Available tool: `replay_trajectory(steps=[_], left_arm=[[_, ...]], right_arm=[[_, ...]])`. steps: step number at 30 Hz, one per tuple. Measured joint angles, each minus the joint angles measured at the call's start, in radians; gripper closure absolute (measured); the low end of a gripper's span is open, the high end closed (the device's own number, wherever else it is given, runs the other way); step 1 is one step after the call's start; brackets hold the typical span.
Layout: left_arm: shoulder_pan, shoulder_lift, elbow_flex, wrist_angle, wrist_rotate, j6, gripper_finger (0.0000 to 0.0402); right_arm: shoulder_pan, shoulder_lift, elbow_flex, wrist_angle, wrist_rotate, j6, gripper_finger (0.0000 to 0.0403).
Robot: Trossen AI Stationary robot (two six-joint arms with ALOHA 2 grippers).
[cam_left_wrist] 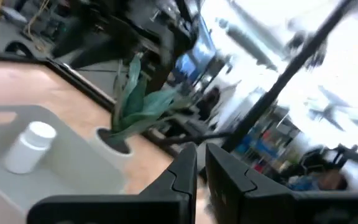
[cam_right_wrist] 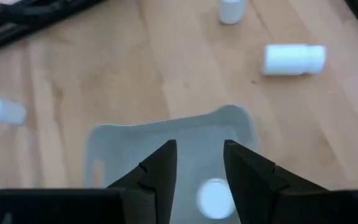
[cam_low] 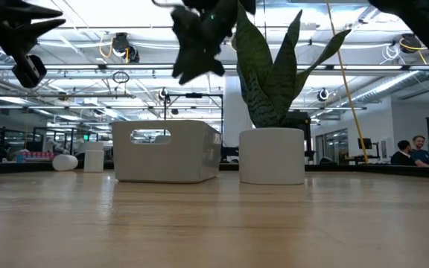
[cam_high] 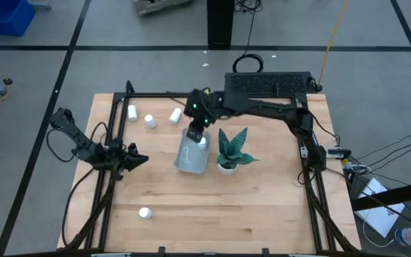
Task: Pick and place pill bottles into a basket
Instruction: Put the white pill bottle into the gray bin
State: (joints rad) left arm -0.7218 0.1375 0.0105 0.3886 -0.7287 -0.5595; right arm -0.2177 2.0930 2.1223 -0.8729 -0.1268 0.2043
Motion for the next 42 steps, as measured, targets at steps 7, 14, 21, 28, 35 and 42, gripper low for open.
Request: replay_trajectory(steps=[7,14,21,28,35,42], left_arm=[[0.018,0.0,0.0,0.12,-0.023,-0.142,0.0364],[0.019,0.064,0.072,0.094,0.035,-0.131,0.0364],[0.019,0.271,0.347,-0.288,0.158,-0.31,0.0342],[0.014,0.494,0.556,-0.662,0.295,-0.501,0.0235],[-0.044,0.679,0.602,-0.71,0.346,-0.608,0.0151],[-0.065,0.779,0.603,-0.671,0.319,-0.695,0.0143]], right_arm=[[0.084,-0.011,0.0,0.042,0.024,0.209,0.0275],[0.183,-0.011,0.0,0.14,0.052,0.306,0.0275],[0.292,-0.011,0.0,0.17,0.184,0.389,0.0275],[0.419,-0.011,0.0,0.212,0.324,0.372,0.0275],[0.527,-0.063,-0.042,0.232,0.464,0.265,0.0275],[0.56,-0.445,-0.575,0.532,0.494,0.271,0.0302]])
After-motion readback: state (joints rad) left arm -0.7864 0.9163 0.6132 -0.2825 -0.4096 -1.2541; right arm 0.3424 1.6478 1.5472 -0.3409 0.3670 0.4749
